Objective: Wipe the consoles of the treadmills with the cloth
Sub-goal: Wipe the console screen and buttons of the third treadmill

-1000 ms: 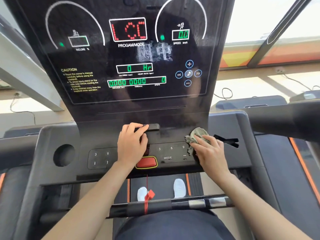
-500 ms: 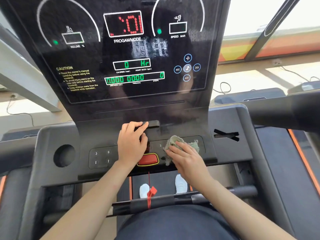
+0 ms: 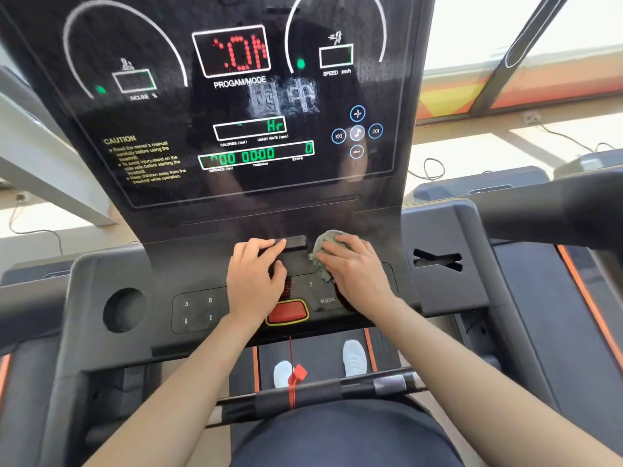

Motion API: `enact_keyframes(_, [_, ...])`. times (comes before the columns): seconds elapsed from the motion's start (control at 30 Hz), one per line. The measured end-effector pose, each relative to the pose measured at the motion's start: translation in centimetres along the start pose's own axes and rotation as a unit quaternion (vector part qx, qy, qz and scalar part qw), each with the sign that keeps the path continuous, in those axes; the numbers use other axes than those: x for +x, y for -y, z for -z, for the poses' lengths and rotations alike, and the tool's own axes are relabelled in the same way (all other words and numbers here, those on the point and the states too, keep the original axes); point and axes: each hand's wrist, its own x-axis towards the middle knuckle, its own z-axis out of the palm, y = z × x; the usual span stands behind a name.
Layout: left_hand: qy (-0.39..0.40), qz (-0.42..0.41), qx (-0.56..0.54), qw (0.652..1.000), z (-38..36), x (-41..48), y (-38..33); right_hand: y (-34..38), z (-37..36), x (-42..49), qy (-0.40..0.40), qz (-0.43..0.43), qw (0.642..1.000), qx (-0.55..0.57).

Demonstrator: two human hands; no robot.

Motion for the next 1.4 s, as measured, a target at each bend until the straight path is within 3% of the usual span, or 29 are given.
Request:
enact_keyframes(0.17, [-0.002, 0.006, -0.007, 1.0, 0.2, -0.1, -0.4, -2.8, 1.5, 1.4, -0.104, -0.067, 0.992, -0.005])
enact_keyframes(0.27, [-0.004, 0.008, -0.021, 1.0, 0.4, 0.0, -0.3, -1.5, 1.2, 3.8, -0.118, -0.023, 0.993, 0.006])
enact_keyframes(0.43, [-0.024, 0.058, -0.059, 0.996, 1.3, 0.6, 0.8, 2.5, -1.7, 7.7, -0.051, 0.118, 0.991, 0.046])
enact_keyframes(0.57, [-0.045, 0.085, -0.063, 0.993, 2.5, 0.4, 2.4, 6.5, -3.5, 9.6, 0.033, 0.177, 0.982, 0.058])
enact_keyframes(0.67, [-0.039, 0.069, -0.054, 0.995, 2.8, 0.4, 3.4, 7.1, -3.7, 10.1, 0.027, 0.202, 0.978, 0.055])
enact_keyframes(0.83, [-0.005, -0.035, -0.007, 0.999, 1.5, 1.1, 2.7, 1.2, -1.7, 6.8, -0.07, 0.117, 0.991, 0.018])
enact_keyframes(1.07, [-0.033, -0.016, -0.002, 0.999, 0.6, 1.6, 1.7, -7.2, 3.2, 0.8, -0.148, -0.085, 0.983, -0.065])
enact_keyframes(1.17, [-0.031, 0.008, -0.014, 0.999, 0.6, 1.3, 1.1, -6.9, 3.6, 0.1, -0.134, -0.151, 0.979, -0.027])
enact_keyframes(1.23, [-0.025, 0.016, -0.019, 0.999, 0.8, 1.4, 1.0, -5.2, 3.0, 0.3, -0.112, -0.135, 0.984, 0.003])
enact_keyframes(1.4, [0.02, -0.011, -0.036, 0.999, 1.9, 1.5, 2.9, 0.0, 1.2, 0.8, -0.046, -0.003, 0.999, 0.029])
